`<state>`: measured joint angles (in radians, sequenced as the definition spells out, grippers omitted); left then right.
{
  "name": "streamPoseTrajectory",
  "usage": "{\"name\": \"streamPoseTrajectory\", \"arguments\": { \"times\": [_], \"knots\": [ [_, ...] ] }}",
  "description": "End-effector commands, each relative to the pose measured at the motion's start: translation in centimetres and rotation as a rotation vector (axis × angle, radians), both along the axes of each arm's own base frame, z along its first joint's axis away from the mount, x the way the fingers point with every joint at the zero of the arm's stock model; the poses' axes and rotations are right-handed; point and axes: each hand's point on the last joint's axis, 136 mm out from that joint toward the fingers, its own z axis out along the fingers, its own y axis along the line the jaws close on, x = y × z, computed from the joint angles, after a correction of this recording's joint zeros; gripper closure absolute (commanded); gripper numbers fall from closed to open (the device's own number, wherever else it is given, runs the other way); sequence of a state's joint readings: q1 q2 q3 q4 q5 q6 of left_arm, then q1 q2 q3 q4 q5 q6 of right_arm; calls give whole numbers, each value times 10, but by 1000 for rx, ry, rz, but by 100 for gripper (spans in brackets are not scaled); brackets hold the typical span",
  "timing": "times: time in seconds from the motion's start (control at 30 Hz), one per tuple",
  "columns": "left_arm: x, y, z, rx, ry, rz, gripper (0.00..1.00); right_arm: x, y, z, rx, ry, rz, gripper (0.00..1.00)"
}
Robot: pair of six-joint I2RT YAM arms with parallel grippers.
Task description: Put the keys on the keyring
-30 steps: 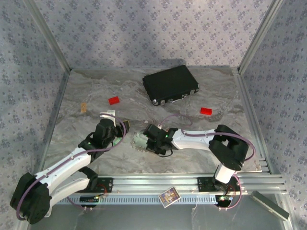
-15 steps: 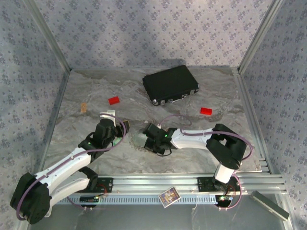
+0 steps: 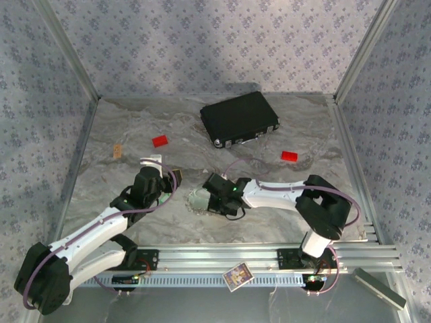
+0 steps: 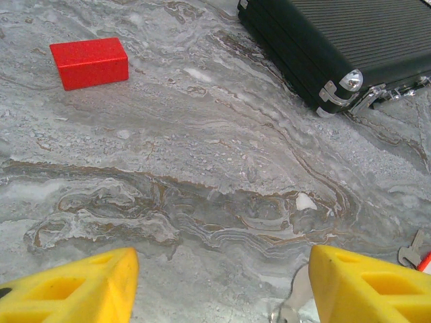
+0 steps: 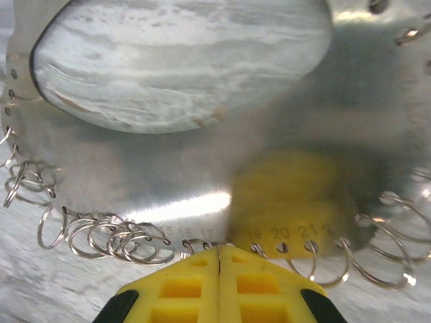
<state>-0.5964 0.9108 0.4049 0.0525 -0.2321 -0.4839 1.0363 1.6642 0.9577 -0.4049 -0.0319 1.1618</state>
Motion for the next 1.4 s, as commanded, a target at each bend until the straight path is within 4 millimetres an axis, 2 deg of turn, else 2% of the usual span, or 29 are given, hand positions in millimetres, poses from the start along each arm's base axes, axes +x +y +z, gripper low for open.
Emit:
{"name": "streamPoseTrajectory", "arguments": {
  "times": [0.0,0.1,0.23,0.5,0.7,0.77,0.8,0.87,1.07,1.13,1.2,1.37],
  "knots": [
    [3,0,9,-11,-18,5,33,0,-28,15,-141,-50,105,100],
    [4,-2,9,-14,-16,3,33,-3,-41,22,-225,-60,177,100],
    [4,-3,8,-15,-12,1,33,-3,-46,27,-281,-75,236,100],
    [6,-5,7,-17,-4,-2,33,0,-30,30,-289,-109,308,100],
    [6,-6,6,-13,1,-8,33,-3,-22,26,-327,-113,365,100],
    [6,-6,6,-12,0,-9,33,-6,-25,20,-359,-106,384,100],
    [6,-6,6,-11,1,-8,33,-2,-15,27,-340,-123,386,100],
    [6,-6,5,-9,2,-9,33,-3,-12,26,-337,-121,393,100],
    [5,-6,5,-7,4,-12,33,-5,-16,20,-335,-99,374,100],
    [5,-6,5,-10,5,-11,33,-10,-26,9,-351,-70,366,100],
    [4,-6,5,-12,5,-11,33,-10,-28,8,-343,-61,361,100],
    [4,-6,5,-10,6,-15,33,-8,-27,14,-328,-72,358,81]
  ]
}}
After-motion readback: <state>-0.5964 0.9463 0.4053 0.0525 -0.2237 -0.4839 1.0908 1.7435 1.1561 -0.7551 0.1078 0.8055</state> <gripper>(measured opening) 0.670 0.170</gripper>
